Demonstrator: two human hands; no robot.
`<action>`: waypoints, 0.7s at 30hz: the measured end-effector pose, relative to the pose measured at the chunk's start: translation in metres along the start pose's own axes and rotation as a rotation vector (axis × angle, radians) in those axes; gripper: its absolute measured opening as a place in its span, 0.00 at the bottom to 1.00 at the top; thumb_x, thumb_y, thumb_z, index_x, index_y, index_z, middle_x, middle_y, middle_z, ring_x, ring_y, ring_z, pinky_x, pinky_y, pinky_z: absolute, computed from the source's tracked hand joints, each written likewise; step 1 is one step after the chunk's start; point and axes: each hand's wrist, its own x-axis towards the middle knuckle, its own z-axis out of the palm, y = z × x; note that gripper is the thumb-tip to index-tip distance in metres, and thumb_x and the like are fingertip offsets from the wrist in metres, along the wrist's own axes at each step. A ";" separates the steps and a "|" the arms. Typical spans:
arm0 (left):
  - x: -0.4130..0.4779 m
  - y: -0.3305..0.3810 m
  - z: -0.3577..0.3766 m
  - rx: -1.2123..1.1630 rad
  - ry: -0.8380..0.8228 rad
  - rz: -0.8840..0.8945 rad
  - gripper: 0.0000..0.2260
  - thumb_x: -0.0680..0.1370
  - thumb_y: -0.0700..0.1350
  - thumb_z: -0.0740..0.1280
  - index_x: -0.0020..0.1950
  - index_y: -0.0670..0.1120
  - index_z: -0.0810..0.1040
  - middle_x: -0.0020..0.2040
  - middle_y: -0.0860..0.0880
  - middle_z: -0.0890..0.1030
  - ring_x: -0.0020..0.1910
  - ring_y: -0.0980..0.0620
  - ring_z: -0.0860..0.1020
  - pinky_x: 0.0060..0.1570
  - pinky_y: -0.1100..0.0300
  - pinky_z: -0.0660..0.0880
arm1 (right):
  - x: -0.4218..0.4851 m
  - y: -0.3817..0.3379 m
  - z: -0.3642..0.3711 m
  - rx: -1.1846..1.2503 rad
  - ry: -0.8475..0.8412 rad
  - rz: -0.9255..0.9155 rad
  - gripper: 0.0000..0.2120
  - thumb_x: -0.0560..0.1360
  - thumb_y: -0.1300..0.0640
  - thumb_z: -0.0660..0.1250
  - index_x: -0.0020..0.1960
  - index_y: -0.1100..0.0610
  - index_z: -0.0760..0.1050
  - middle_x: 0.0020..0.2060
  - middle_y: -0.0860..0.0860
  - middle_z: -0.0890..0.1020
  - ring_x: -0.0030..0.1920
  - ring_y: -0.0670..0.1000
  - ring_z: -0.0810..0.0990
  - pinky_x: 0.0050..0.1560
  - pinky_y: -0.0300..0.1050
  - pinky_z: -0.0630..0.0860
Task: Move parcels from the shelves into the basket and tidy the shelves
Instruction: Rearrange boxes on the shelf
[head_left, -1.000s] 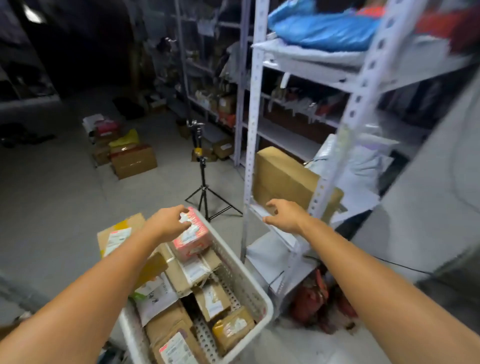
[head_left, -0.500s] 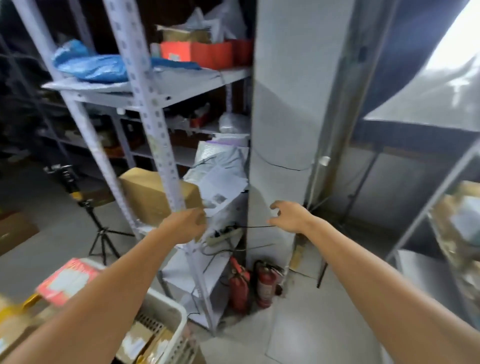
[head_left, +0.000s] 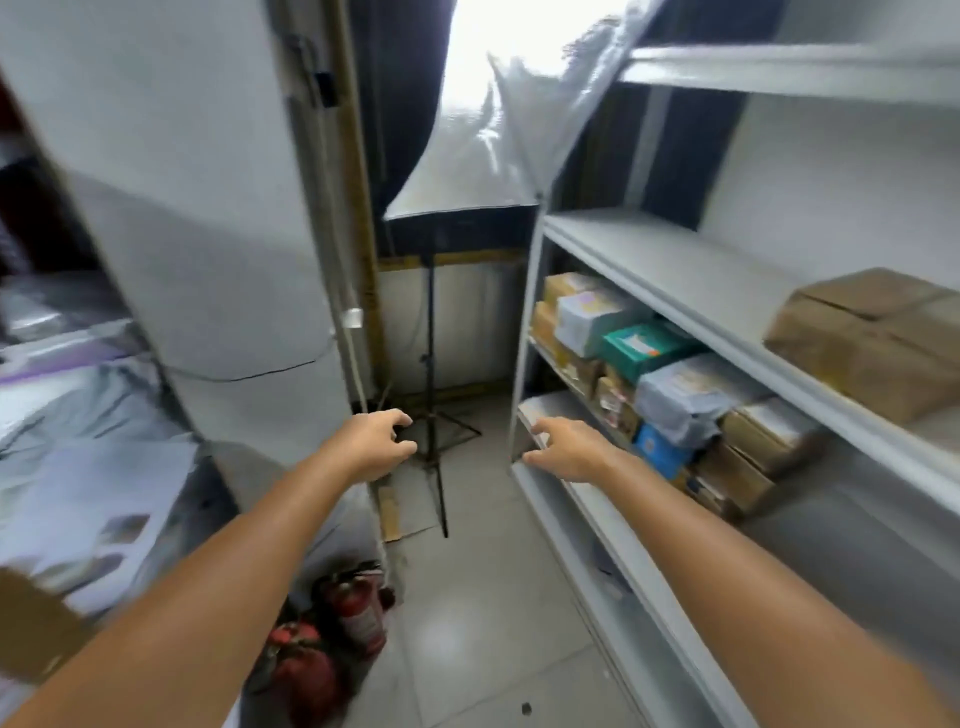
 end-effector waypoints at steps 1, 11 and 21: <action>0.009 0.012 0.005 0.006 -0.020 0.045 0.21 0.77 0.55 0.66 0.70 0.53 0.73 0.60 0.50 0.81 0.59 0.48 0.77 0.58 0.56 0.74 | -0.007 0.012 0.000 0.020 0.010 0.046 0.26 0.78 0.44 0.66 0.73 0.53 0.69 0.68 0.54 0.75 0.67 0.55 0.74 0.65 0.48 0.71; 0.054 0.151 0.083 0.151 -0.184 0.422 0.20 0.77 0.53 0.67 0.68 0.54 0.74 0.62 0.49 0.79 0.59 0.47 0.77 0.55 0.57 0.74 | -0.090 0.146 0.017 0.198 0.104 0.466 0.28 0.77 0.44 0.67 0.74 0.51 0.68 0.69 0.55 0.74 0.67 0.57 0.74 0.65 0.51 0.72; 0.065 0.260 0.156 0.231 -0.248 0.599 0.22 0.79 0.53 0.67 0.72 0.51 0.71 0.64 0.45 0.79 0.61 0.46 0.77 0.62 0.53 0.74 | -0.115 0.256 0.023 0.327 0.226 0.619 0.24 0.76 0.46 0.68 0.70 0.52 0.71 0.65 0.56 0.77 0.63 0.58 0.77 0.62 0.52 0.75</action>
